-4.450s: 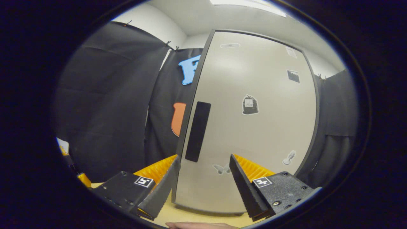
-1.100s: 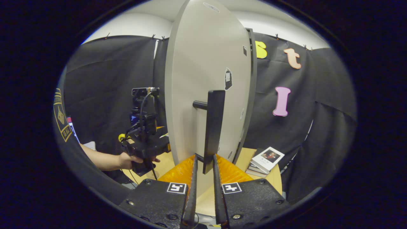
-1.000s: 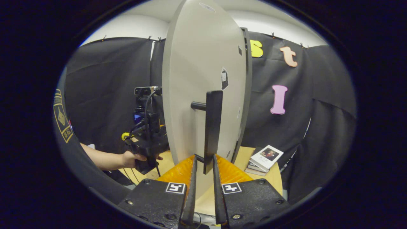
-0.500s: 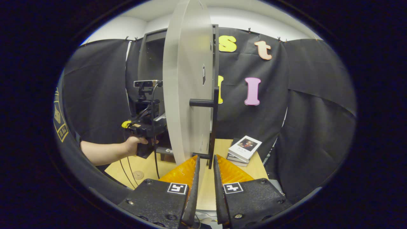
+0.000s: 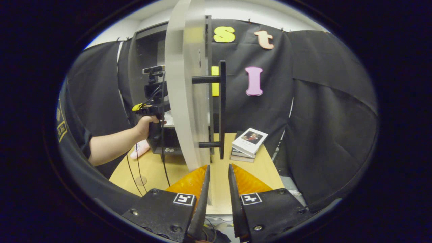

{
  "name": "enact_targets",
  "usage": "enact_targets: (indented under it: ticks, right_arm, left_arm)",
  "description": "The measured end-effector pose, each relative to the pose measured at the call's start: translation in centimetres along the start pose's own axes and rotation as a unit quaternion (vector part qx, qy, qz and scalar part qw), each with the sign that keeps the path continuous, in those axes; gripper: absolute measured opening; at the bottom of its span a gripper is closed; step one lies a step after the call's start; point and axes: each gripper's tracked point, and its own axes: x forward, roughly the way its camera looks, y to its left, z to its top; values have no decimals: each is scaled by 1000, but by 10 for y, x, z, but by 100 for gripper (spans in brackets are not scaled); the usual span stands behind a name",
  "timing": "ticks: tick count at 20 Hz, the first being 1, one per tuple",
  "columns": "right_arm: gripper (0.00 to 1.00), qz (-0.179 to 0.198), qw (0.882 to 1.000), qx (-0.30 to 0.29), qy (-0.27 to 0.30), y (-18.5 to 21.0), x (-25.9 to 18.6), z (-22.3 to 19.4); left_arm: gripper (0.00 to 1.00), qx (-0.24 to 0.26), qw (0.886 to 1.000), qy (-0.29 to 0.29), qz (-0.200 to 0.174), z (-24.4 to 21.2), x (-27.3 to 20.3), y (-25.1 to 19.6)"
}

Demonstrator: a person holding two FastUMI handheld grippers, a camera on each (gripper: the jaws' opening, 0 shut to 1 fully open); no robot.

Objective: Open the cabinet door with the right hand, grasp the bottle in the cabinet with the left hand and place it on the coaster, then close the cabinet door with the right hand.

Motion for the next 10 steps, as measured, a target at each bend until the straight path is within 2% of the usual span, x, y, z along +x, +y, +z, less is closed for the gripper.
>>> enact_targets:
  ticks: [2,5,7,9,10]
  right_arm:
    - [37,-24,999,37,-14,-19,-6,2]
    - [61,-50,995,83,-8,-43,-1,-4]
    - [64,-68,990,118,-20,-57,-3,-1]
    - [79,-107,983,143,-34,-81,-5,1]
    - [80,-129,979,150,-43,-94,-6,2]
  left_arm:
    - [94,-1,1000,-7,5,6,12,1]
    - [94,-13,1000,-6,9,8,26,-4]
    - [94,-14,1000,1,9,2,35,-4]
    - [94,-11,1000,7,12,-3,42,-2]
    - [94,-10,1000,9,13,-6,43,-3]
